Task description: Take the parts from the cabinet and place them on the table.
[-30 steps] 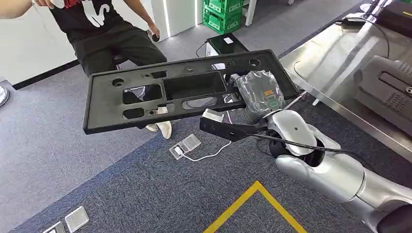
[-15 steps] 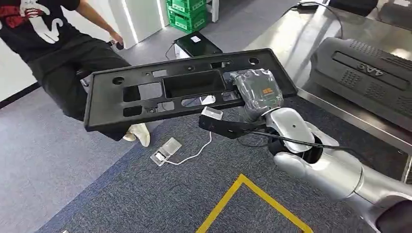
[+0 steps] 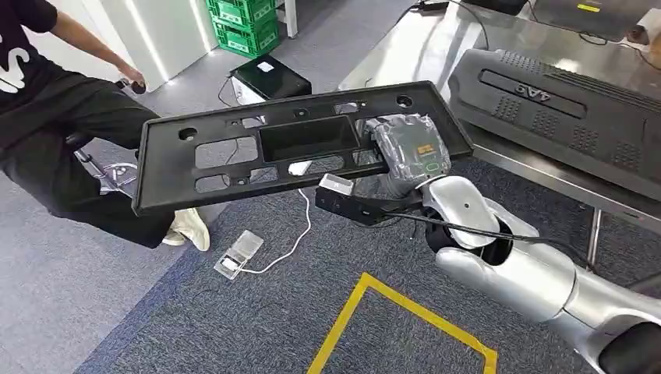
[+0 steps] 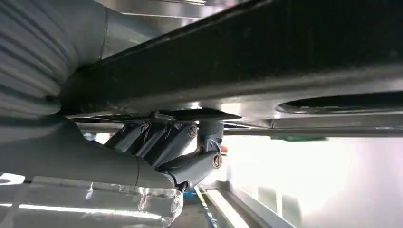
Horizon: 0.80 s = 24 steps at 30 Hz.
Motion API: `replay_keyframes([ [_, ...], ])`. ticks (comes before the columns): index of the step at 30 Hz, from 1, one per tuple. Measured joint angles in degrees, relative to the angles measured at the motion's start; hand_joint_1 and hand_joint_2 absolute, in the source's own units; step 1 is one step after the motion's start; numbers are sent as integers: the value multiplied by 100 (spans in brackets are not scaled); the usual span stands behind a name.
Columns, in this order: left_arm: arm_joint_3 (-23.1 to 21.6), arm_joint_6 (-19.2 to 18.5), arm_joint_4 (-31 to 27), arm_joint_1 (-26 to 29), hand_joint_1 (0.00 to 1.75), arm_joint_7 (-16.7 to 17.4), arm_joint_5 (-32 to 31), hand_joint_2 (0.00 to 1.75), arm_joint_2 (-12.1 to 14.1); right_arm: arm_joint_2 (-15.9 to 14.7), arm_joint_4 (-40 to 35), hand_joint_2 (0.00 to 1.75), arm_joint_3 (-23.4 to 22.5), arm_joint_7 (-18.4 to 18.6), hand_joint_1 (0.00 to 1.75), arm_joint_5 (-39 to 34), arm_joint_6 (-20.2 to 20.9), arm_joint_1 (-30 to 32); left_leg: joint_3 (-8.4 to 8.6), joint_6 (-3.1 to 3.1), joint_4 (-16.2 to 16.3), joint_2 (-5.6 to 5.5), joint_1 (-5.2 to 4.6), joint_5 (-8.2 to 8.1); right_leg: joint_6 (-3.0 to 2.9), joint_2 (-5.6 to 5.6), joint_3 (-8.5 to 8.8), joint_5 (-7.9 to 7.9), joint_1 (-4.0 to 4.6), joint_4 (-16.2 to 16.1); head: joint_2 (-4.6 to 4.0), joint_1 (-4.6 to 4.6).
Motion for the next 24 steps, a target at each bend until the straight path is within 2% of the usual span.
replay_keyframes([
  [1,0,0,0,1,0,-4,0,175,-2,0,0,175,0,24,175,28,28,44,3,-7,3,67,7,-8,23,-18,-80,32,-31,125,0,33],
  [2,0,0,0,-2,0,-20,0,175,-2,0,0,175,-2,44,175,70,63,81,11,-28,6,126,15,-23,42,-34,11,201,-56,-79,2,57],
  [3,0,-2,-2,-3,0,-42,-4,175,-2,-2,0,175,-4,63,175,109,81,106,25,-47,12,187,26,-39,57,-72,226,438,-70,-514,2,83],
  [4,0,-2,-2,-3,0,-55,-9,175,-2,-2,0,175,-15,74,175,144,94,119,46,-75,20,242,35,-62,57,-156,499,668,-74,-1039,0,107],
  [5,0,-2,-2,-5,0,-68,-11,175,-2,0,-2,175,-35,85,175,170,103,124,70,-107,29,287,33,-87,53,-366,738,803,-67,-1492,0,142],
  [6,0,-2,-2,-7,0,-77,-13,175,-2,0,-2,175,-57,96,175,184,107,125,75,-151,50,320,-10,-119,36,-474,780,722,27,-1594,0,177],
  [7,0,-2,-2,-9,0,-81,-13,175,-2,0,-4,175,-81,107,175,192,109,139,100,-180,51,373,-10,-130,-19,-354,771,739,12,-1602,0,151],
  [8,0,-2,-4,-12,0,-85,-13,175,-2,0,-4,175,-100,120,175,194,109,159,127,-213,37,424,-16,-146,-52,-304,771,719,28,-1594,2,96],
  [9,0,-2,-7,-20,0,-85,-15,175,-2,-2,-4,175,-114,122,175,197,114,166,160,-251,9,481,9,-153,-88,-229,772,713,56,-1592,2,90],
  [10,0,-2,-7,-35,0,-85,-15,175,-2,-7,-7,175,-125,122,175,197,116,163,189,-298,22,536,14,-180,-132,-170,800,738,19,-1638,2,92],
  [11,0,-2,-7,-40,0,-85,-20,175,-2,-6,-17,175,-142,122,175,203,116,171,201,-325,127,364,46,-260,-159,-134,835,754,-1,-1666,0,76],
  [12,0,-2,-9,-39,0,-87,-20,175,-2,-4,-20,175,-162,122,175,208,118,166,111,-315,346,186,47,-423,-204,-93,840,750,-1,-1668,0,27],
  [13,0,-2,-9,-40,0,-94,-20,175,-4,0,-20,175,-170,122,175,210,118,169,-125,-305,863,52,54,-705,-241,-40,843,746,4,-1665,2,-40],
  [14,0,-2,-9,-38,0,-94,-20,175,-4,4,-20,175,-170,122,175,208,118,182,-373,-305,1351,-8,43,-916,-253,25,845,742,17,-1663,2,-86],
  [15,0,-2,-9,-33,0,-94,-20,175,-4,5,-20,175,-171,122,175,208,118,197,-574,-307,1720,-37,33,-1028,-260,83,846,737,34,-1659,2,-114],
  [16,0,-2,-9,-28,0,-94,-20,175,-4,7,-20,175,-170,122,175,208,120,214,-686,-300,1875,-47,30,-1001,-264,154,851,735,50,-1650,2,-136],
  [17,0,-2,-9,-23,0,-94,-20,175,-4,7,-20,175,-170,122,175,208,122,231,-666,-279,1760,-53,25,-842,-270,222,858,730,61,-1641,0,-149],
  [18,0,-2,-9,-23,0,-94,-20,175,-4,7,-20,175,-170,122,175,208,122,234,-539,-252,1400,-64,19,-581,-268,296,864,727,66,-1630,2,-160],
  [19,0,-2,-9,-25,0,-94,-20,175,-4,7,-20,175,-173,122,175,210,122,232,-341,-224,889,-127,18,-275,-266,362,872,720,65,-1618,0,-168],
  [20,0,0,-9,-23,0,-94,-20,175,-4,7,-20,175,-177,122,175,210,122,233,-154,-202,396,-322,23,-17,-252,419,870,709,58,-1612,0,-182],
  [21,0,2,-9,-6,0,-94,-22,175,-2,7,-20,175,-177,122,175,219,124,234,-93,-176,211,-522,27,-51,-232,472,846,702,87,-1590,0,-195],
  [22,0,9,-9,-9,0,-96,-24,175,-4,7,-20,175,-177,131,175,231,138,244,-78,-187,117,-470,33,-50,-206,540,821,704,61,-1575,0,-177],
  [23,0,11,-9,-13,0,-103,-26,175,-4,7,-22,175,-177,133,175,262,159,252,-74,-180,113,-429,0,-48,-178,582,810,718,33,-1590,0,-155],
  [24,-2,17,-9,-25,0,-107,-33,175,-4,7,-24,175,-186,138,175,284,181,266,-64,-152,118,-375,-19,-55,-139,632,809,728,12,-1611,2,-172],
])
